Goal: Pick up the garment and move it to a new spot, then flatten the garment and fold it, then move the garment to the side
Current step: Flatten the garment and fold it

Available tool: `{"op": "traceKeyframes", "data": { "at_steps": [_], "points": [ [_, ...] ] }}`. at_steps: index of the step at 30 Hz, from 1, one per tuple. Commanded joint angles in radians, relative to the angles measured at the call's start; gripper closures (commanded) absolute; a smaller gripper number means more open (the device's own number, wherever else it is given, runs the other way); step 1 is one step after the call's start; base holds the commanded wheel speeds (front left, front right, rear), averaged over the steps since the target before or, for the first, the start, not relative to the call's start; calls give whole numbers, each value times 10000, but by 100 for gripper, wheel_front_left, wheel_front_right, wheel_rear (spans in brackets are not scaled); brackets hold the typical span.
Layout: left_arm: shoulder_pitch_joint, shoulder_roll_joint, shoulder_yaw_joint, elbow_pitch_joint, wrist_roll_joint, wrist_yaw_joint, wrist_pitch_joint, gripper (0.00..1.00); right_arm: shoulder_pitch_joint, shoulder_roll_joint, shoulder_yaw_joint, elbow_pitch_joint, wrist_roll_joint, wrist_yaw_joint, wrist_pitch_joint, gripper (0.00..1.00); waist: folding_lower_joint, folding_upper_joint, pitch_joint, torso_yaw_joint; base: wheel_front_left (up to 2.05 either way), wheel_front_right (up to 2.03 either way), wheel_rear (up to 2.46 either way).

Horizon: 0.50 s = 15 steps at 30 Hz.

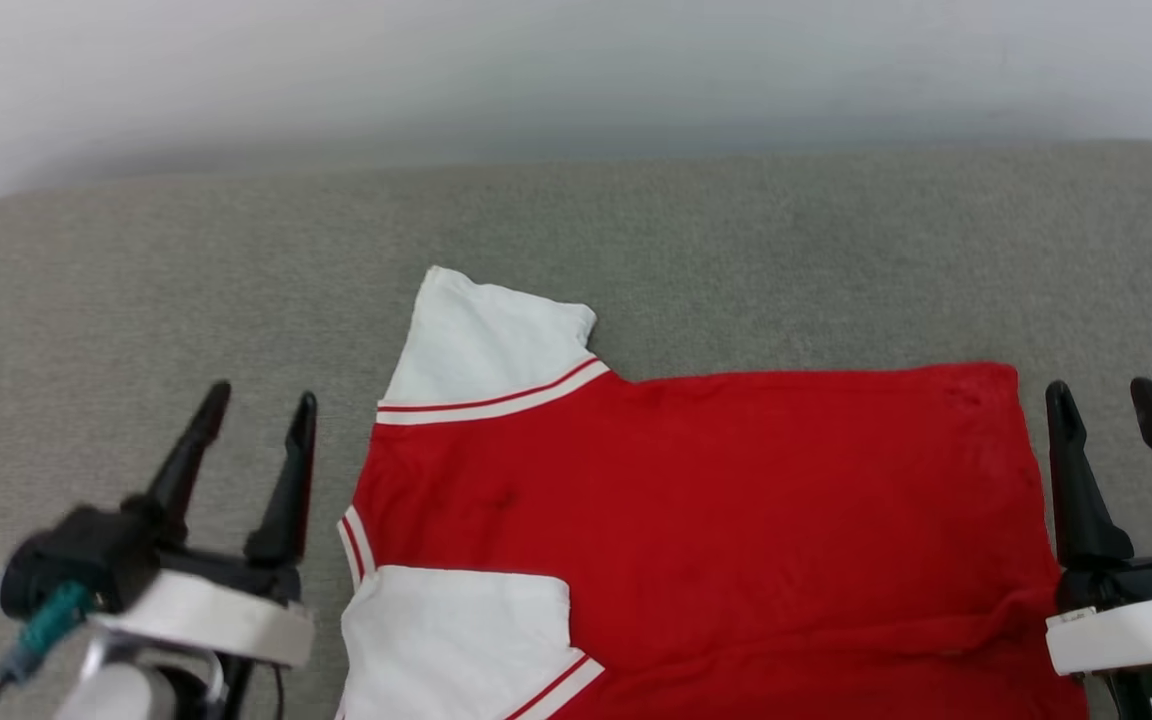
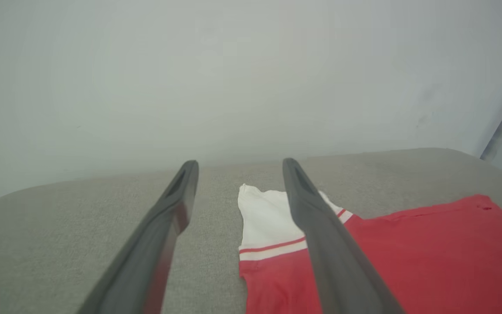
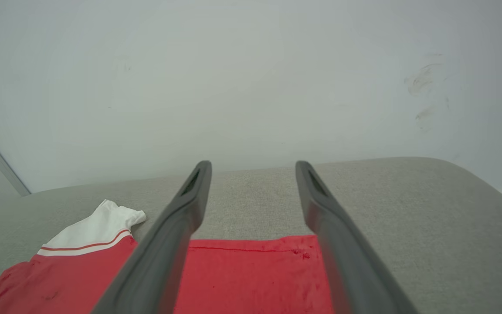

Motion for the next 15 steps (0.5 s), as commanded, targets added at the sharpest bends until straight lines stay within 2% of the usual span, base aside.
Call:
{"op": "traceKeyframes", "data": {
  "at_steps": [1,6,10,11,15],
  "points": [
    [-444,223,69,99,-31,-105,265,0,-162,72,1,-35,110,-4,-59,0,-1,0,393,-324,0,0,0],
    [-2177,1046,196,303,-595,-678,2057,0,-518,157,22,55,46,-4,-128,0,-1,0,1185,-831,0,0,0],
    [-3755,1834,33,622,-1299,-1120,4233,0,-812,260,200,204,75,-4,-282,0,-1,0,1731,-1307,0,0,0],
    [-3755,1834,33,622,-1299,-1120,4233,0,-812,260,200,204,75,-4,-282,0,-1,0,1731,-1307,0,0,0],
    [-5151,2519,-270,1401,-2216,-1257,6959,0,-1014,398,405,429,158,-4,-437,0,-1,0,2108,-1764,0,0,0]
  ]
}}
